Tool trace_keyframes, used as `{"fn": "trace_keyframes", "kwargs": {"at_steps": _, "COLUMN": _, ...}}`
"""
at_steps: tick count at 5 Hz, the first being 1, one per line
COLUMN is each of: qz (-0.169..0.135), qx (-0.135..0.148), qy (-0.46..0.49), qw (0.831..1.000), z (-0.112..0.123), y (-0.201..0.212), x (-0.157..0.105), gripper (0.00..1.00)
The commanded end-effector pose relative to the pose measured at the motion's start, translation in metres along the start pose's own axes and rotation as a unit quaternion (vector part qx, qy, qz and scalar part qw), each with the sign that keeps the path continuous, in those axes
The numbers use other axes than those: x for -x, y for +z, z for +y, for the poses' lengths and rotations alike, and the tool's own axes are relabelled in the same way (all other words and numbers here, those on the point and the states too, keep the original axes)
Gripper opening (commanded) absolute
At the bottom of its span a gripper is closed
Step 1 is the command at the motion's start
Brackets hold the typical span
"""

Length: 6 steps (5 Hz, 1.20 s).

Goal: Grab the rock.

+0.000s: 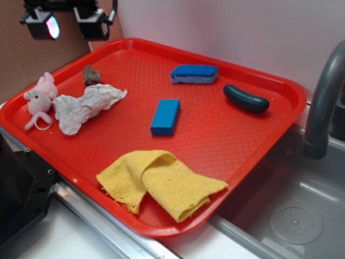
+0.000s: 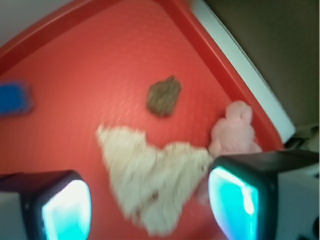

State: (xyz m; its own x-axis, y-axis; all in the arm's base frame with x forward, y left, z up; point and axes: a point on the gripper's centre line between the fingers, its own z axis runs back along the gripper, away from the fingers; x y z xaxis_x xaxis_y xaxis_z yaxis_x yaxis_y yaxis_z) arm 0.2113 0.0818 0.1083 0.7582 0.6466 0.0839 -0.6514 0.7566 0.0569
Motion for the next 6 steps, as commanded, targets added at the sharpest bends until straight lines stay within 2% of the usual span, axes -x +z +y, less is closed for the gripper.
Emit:
{"fn": "trace_keyframes", "kwargs": {"at_steps": 1, "qz": -0.029, "qx": 0.011, "qy": -0.036, "qw": 0.999, "z": 0.007, "y": -0.058, "x": -0.026, "gripper": 1.00}}
{"fn": "trace_keyframes", "kwargs": {"at_steps": 2, "qz": -0.024, "qx": -0.020, "qy": -0.081, "qw": 0.996, "z": 0.014, "y": -0.083, "x": -0.025, "gripper": 1.00}}
{"fn": "trace_keyframes", "kwargs": {"at_steps": 3, "qz": -0.006, "qx": -0.022, "qy": -0.086, "qw": 0.996, "z": 0.018, "y": -0.094, "x": -0.032, "gripper": 1.00}}
{"fn": "trace_keyframes", "kwargs": {"at_steps": 4, "qz": 0.012, "qx": -0.024, "qy": -0.093, "qw": 0.995, "z": 0.018, "y": -0.096, "x": -0.031, "gripper": 0.25}}
{"fn": "trace_keyframes", "kwargs": {"at_steps": 5, "qz": 0.010, "qx": -0.015, "qy": -0.091, "qw": 0.996, "z": 0.021, "y": -0.073, "x": -0.028, "gripper": 0.00}}
{"fn": "trace_keyframes", "kwargs": {"at_steps": 6, "qz": 0.022, "qx": 0.011, "qy": -0.094, "qw": 0.995, "z": 0.040, "y": -0.022, "x": -0.004, "gripper": 0.00}}
